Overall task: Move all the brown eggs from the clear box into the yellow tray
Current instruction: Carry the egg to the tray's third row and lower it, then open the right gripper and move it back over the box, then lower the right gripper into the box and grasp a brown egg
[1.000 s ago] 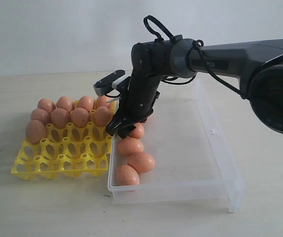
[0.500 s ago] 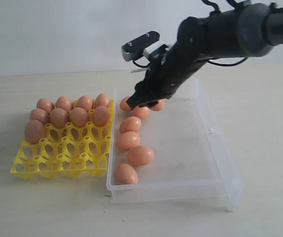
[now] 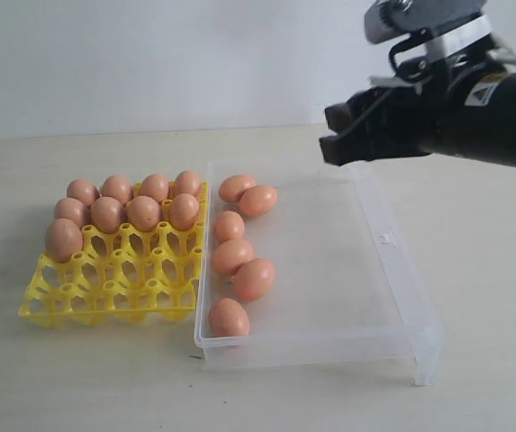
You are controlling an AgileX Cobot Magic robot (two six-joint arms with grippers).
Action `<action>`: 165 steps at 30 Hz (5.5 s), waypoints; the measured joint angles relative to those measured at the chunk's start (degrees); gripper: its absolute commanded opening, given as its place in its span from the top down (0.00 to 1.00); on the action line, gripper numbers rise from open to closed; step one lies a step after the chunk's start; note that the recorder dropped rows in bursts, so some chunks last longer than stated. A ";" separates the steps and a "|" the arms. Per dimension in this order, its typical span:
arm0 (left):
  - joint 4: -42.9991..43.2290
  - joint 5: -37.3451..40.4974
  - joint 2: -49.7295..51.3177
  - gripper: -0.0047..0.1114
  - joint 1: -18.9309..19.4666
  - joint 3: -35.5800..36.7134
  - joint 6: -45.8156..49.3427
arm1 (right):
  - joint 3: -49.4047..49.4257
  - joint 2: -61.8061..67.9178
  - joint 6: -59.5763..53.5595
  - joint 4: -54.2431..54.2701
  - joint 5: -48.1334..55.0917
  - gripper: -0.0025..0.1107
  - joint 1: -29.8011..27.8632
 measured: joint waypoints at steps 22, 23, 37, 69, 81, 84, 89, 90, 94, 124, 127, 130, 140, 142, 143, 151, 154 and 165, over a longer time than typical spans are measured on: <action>0.00 0.00 0.00 0.96 0.00 0.00 0.00 | 0.45 3.42 12.84 -3.76 -7.78 0.98 2.63; 0.00 0.00 0.00 0.96 0.00 0.00 0.00 | 0.45 3.42 13.60 -4.29 -8.88 0.98 3.47; 0.00 0.00 0.00 0.96 0.00 0.00 0.00 | -19.87 25.09 16.71 -9.92 -5.62 0.98 19.96; 0.00 0.00 0.00 0.96 0.00 0.00 0.00 | -50.89 56.75 21.42 -5.42 0.07 0.98 20.61; 0.00 0.00 0.00 0.96 0.00 0.00 0.00 | -50.89 57.75 21.67 -3.81 -1.84 0.98 20.61; 0.00 0.00 0.00 0.96 0.00 0.00 0.00 | -50.89 57.75 21.67 -3.70 -2.10 0.98 20.61; 0.00 0.00 0.00 0.96 0.00 0.00 0.00 | -50.89 57.75 22.41 -3.70 -2.10 0.98 20.61; 0.00 0.00 0.00 0.96 0.00 0.00 0.00 | -50.89 57.75 22.52 -3.70 -2.10 0.97 20.61; 0.00 0.00 0.00 0.96 0.00 0.00 0.00 | -50.89 57.75 22.73 -3.60 -2.96 0.88 20.61; 0.00 0.00 0.00 0.96 0.00 0.00 0.00 | -50.89 57.01 22.99 -2.45 -2.00 0.56 20.61; 0.00 0.00 0.00 0.96 0.00 0.00 0.00 | -50.89 53.30 22.76 -2.46 2.06 0.76 20.49; 0.00 0.00 0.00 0.96 0.00 0.00 0.00 | -49.87 46.89 20.65 -3.71 8.00 0.98 20.12; 0.00 0.00 0.00 0.96 0.00 0.00 0.00 | -23.50 19.59 14.59 -5.19 29.11 0.70 12.30; 0.00 0.00 0.00 0.96 0.00 0.00 0.00 | -21.39 17.70 15.71 -3.89 31.74 0.52 7.86; 0.00 0.00 0.00 0.96 0.00 0.00 0.00 | -21.25 17.74 16.14 -3.05 32.46 0.45 6.28; 0.00 0.00 0.00 0.96 0.00 0.00 0.00 | -21.21 29.91 13.12 17.60 32.32 0.47 -2.35; 0.00 0.00 0.00 0.96 0.00 0.00 0.00 | -21.58 32.34 10.62 22.05 32.21 0.48 -2.35; 0.00 0.00 0.00 0.96 0.00 0.00 0.00 | -23.22 36.22 7.82 28.11 36.71 0.48 -2.24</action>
